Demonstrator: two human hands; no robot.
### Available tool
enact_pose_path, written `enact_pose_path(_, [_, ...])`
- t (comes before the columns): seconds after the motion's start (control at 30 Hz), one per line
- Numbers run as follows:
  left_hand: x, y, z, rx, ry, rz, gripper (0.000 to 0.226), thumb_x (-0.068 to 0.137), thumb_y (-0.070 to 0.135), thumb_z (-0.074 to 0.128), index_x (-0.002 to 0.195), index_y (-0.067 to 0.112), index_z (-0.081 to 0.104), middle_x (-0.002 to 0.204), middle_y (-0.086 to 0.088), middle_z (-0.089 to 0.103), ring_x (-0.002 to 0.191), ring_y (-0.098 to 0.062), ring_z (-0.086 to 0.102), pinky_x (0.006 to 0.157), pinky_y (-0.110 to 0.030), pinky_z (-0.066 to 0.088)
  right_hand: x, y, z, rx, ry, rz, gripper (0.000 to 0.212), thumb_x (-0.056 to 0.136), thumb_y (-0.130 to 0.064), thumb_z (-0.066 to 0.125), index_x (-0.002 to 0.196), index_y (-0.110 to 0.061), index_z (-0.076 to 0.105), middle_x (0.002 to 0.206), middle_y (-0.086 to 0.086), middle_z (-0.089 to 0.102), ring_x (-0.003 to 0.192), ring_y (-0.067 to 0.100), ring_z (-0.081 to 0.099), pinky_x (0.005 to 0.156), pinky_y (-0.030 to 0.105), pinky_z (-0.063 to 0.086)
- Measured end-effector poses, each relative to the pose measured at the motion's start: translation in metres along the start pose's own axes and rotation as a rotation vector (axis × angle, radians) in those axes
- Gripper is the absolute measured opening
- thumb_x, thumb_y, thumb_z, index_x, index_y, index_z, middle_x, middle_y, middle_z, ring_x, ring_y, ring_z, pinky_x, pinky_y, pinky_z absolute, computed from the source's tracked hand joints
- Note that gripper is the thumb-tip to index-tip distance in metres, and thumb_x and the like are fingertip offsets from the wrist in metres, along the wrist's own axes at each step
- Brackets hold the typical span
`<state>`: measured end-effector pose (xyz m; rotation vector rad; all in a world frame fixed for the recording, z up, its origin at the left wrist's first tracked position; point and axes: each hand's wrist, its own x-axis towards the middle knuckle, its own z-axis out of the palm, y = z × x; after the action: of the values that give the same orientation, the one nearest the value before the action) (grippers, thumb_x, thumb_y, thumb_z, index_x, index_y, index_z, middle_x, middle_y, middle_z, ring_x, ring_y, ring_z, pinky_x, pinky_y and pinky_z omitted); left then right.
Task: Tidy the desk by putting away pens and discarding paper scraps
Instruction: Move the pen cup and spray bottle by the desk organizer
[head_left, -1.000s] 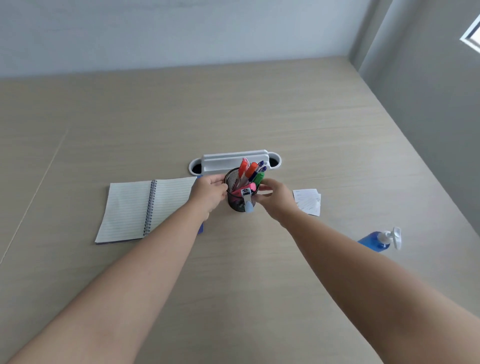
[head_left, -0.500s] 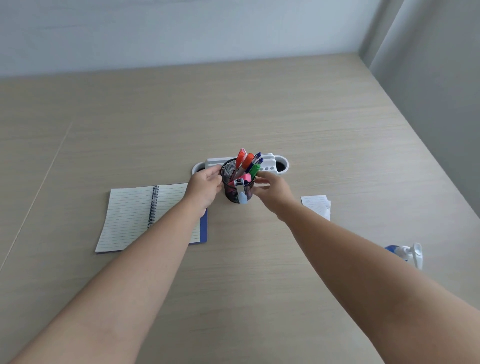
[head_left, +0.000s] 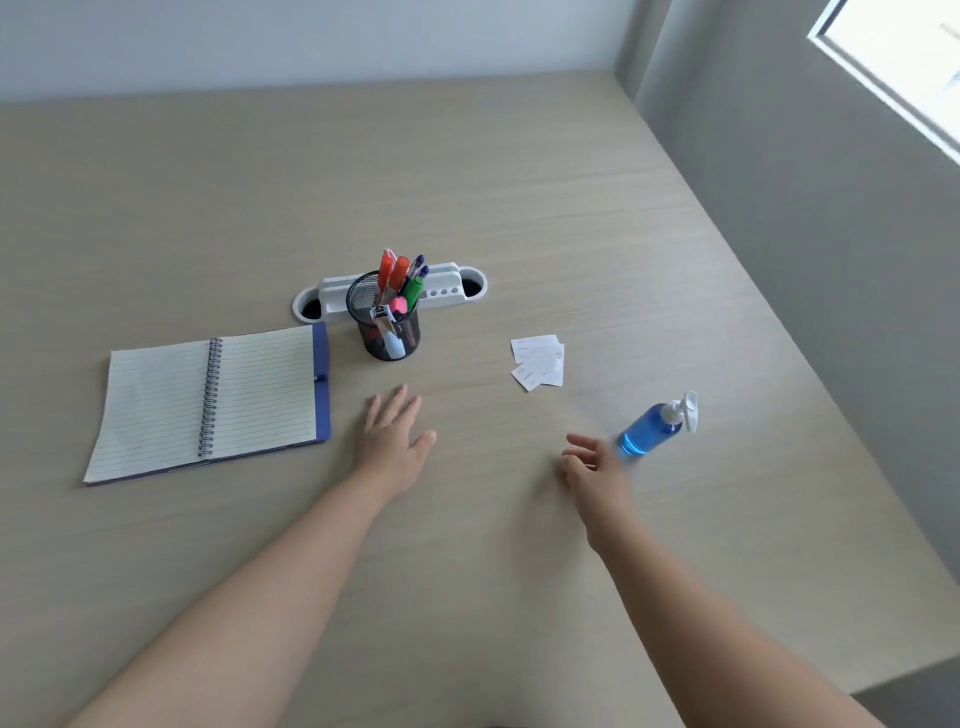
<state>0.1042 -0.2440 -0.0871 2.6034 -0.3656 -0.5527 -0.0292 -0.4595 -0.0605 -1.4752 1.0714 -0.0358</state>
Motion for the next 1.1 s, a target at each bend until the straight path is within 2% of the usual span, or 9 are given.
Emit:
enact_pose_path(0.1, [0.007,-0.004,-0.003,0.157,-0.107,-0.103,0.08,0.091,0.059,0.04,0.152,0.032,-0.004,0.16,0.012,-0.022,0.146,-0.024,-0.022,0.115,-0.05,-0.009,0.005,0.008,-0.017,0.056,0.136,0.027,0.04,0.083,-0.016,0.061,0.121,-0.019,0.05,0.099,0.001,0.061,0.079,0.02,0.06,0.074,0.039,0.052])
enact_pose_path(0.2, [0.011,-0.003,-0.007,0.182,-0.104,-0.149,0.086,0.088,0.063,0.039,0.151,0.032,-0.011,0.157,0.011,-0.029,0.144,-0.026,-0.027,0.115,-0.053,-0.012,0.016,-0.012,-0.025,0.033,0.224,-0.034,0.055,0.081,-0.026,0.072,0.125,-0.018,0.042,0.114,0.0,0.053,0.091,0.02,0.06,0.074,0.037,0.05])
enact_pose_path(0.3, [0.011,0.0,0.0,0.203,-0.12,-0.148,0.087,0.088,0.065,0.038,0.151,0.032,-0.012,0.157,0.011,-0.03,0.144,-0.026,-0.028,0.114,-0.055,-0.012,0.022,-0.025,-0.036,-0.071,0.282,-0.134,0.062,0.079,-0.029,0.075,0.13,-0.018,0.041,0.12,-0.003,0.047,0.088,0.013,0.057,0.075,0.03,0.045])
enact_pose_path(0.37, [0.01,0.0,0.001,0.213,-0.108,-0.144,0.086,0.088,0.065,0.037,0.151,0.032,-0.011,0.157,0.011,-0.029,0.145,-0.026,-0.026,0.114,-0.054,-0.011,0.027,-0.027,-0.037,-0.143,0.286,-0.181,0.053,0.081,-0.028,0.073,0.125,-0.015,0.046,0.122,0.0,0.048,0.095,0.016,0.055,0.078,0.03,0.043])
enact_pose_path(0.53, [-0.003,-0.008,0.006,0.177,0.087,-0.067,0.066,0.095,0.048,0.038,0.153,0.029,0.012,0.163,0.007,-0.001,0.149,-0.024,-0.006,0.118,-0.051,-0.001,0.02,-0.033,-0.027,-0.208,0.312,-0.408,0.042,0.086,-0.023,0.069,0.123,-0.012,0.053,0.116,0.001,0.048,0.078,0.016,0.053,0.075,0.025,0.04])
enact_pose_path(0.7, [-0.007,-0.014,0.021,0.209,0.216,-0.031,0.061,0.095,0.042,0.041,0.151,0.025,0.025,0.162,0.004,0.017,0.149,-0.026,0.009,0.118,-0.051,0.005,0.021,-0.064,0.015,-0.375,0.175,-0.754,0.048,0.084,-0.022,0.073,0.126,-0.008,0.055,0.108,-0.001,0.051,0.089,0.012,0.048,0.075,0.026,0.044])
enact_pose_path(0.83, [-0.005,-0.012,0.02,0.208,0.233,-0.142,0.067,0.096,0.043,0.034,0.154,0.018,0.01,0.163,0.004,0.006,0.15,-0.025,0.002,0.118,-0.05,0.002,0.038,-0.109,0.071,-0.42,-0.044,-0.674,0.052,0.085,-0.026,0.069,0.133,-0.016,0.05,0.107,-0.006,0.048,0.085,0.015,0.054,0.079,0.027,0.045])
enact_pose_path(1.0, [-0.003,-0.008,0.016,0.226,0.212,-0.225,0.07,0.096,0.048,0.026,0.154,0.019,0.0,0.163,0.007,-0.006,0.15,-0.025,-0.004,0.118,-0.051,0.0,0.073,-0.136,0.134,-0.528,-0.126,-0.637,0.044,0.087,-0.024,0.067,0.124,-0.006,0.052,0.116,0.009,0.053,0.098,0.028,0.059,0.08,0.033,0.045])
enact_pose_path(1.1, [-0.003,-0.009,0.016,0.229,0.217,-0.228,0.07,0.095,0.05,0.024,0.153,0.02,-0.001,0.163,0.008,-0.007,0.15,-0.023,-0.004,0.119,-0.051,0.0,0.089,-0.144,0.163,-0.569,-0.14,-0.636,0.047,0.088,-0.025,0.066,0.128,-0.006,0.05,0.121,0.011,0.053,0.104,0.029,0.057,0.078,0.028,0.039])
